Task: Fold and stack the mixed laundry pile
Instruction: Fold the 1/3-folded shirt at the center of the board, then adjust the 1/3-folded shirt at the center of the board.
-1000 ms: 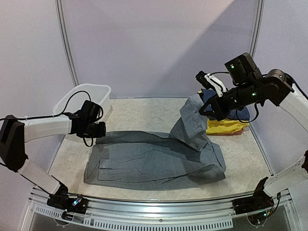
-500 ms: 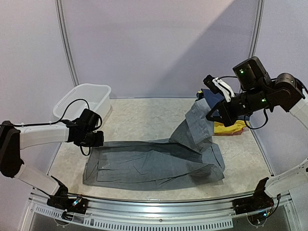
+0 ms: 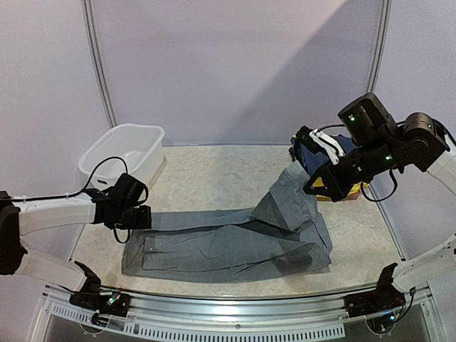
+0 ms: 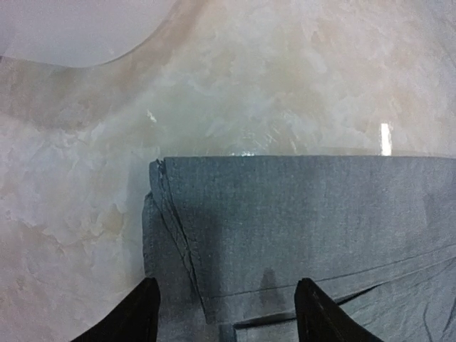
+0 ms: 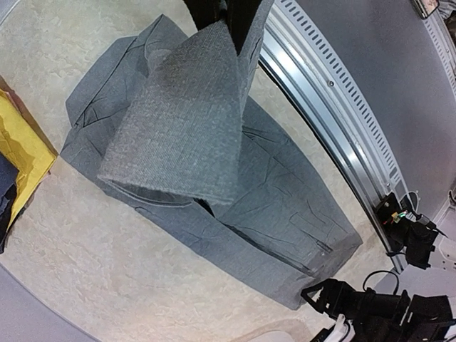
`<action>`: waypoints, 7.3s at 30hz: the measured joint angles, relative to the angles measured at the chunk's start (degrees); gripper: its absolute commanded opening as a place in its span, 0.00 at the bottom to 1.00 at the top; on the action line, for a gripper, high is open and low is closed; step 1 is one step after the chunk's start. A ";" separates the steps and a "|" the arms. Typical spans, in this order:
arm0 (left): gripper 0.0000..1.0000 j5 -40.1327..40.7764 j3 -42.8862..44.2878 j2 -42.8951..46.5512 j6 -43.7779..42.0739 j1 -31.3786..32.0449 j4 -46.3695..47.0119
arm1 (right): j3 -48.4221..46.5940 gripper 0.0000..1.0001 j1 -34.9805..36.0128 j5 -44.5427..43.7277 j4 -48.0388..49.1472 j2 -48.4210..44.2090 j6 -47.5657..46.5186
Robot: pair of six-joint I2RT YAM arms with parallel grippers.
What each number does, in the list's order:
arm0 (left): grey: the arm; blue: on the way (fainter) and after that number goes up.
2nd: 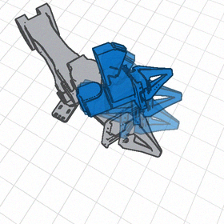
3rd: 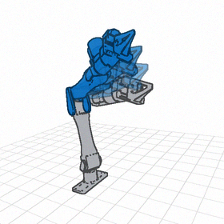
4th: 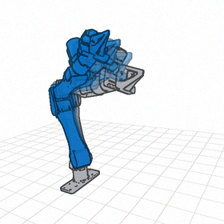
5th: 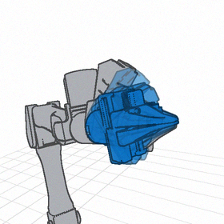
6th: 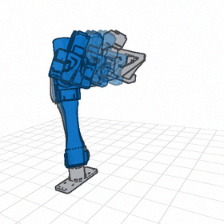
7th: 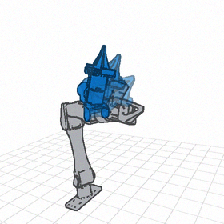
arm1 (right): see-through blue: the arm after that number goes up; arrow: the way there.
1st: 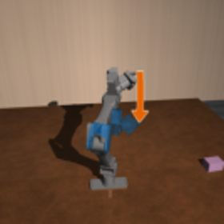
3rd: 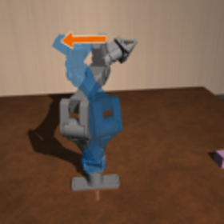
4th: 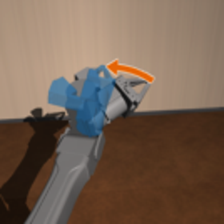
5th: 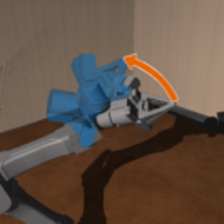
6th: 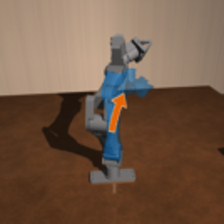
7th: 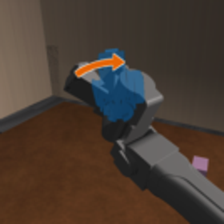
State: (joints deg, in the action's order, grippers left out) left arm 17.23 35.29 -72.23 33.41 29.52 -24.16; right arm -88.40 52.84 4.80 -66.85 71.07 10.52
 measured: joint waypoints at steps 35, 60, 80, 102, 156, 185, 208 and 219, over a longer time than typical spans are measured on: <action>0.70 -5.38 1.44 7.61 -15.37 11.47 11.23 | -29.81 0.50 -7.80 22.82 0.94 51.21 -36.72; 0.70 -5.66 25.16 -25.86 -33.66 54.42 5.33 | 17.75 0.88 -23.65 -1.40 35.19 15.06 5.11; 0.09 7.21 34.12 -41.59 -33.53 61.13 -1.92 | 24.70 0.89 -23.65 -1.36 37.35 7.30 7.19; 0.00 0.57 32.94 -27.63 -32.98 54.07 1.27 | 24.72 0.89 -23.65 -4.24 37.42 7.54 5.90; 0.00 -37.31 18.34 -18.43 -4.74 10.03 14.67 | 17.62 0.41 -22.60 27.98 40.35 30.34 -1.81; 0.00 -34.77 38.34 -7.30 -7.28 28.76 0.72 | 29.18 0.31 -12.72 32.13 45.18 31.98 0.63; 0.00 -31.04 20.74 -7.28 17.64 14.32 17.35 | 24.35 0.46 -18.38 10.62 38.14 23.34 3.17; 0.05 -36.61 9.86 -13.62 25.75 7.48 30.10 | 23.02 0.47 -18.43 13.09 39.74 22.97 4.02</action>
State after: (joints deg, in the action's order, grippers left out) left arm -19.38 45.15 -85.84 59.16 36.99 5.93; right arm -65.39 34.41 17.89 -27.11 94.04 14.55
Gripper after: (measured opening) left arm 0.015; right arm 0.462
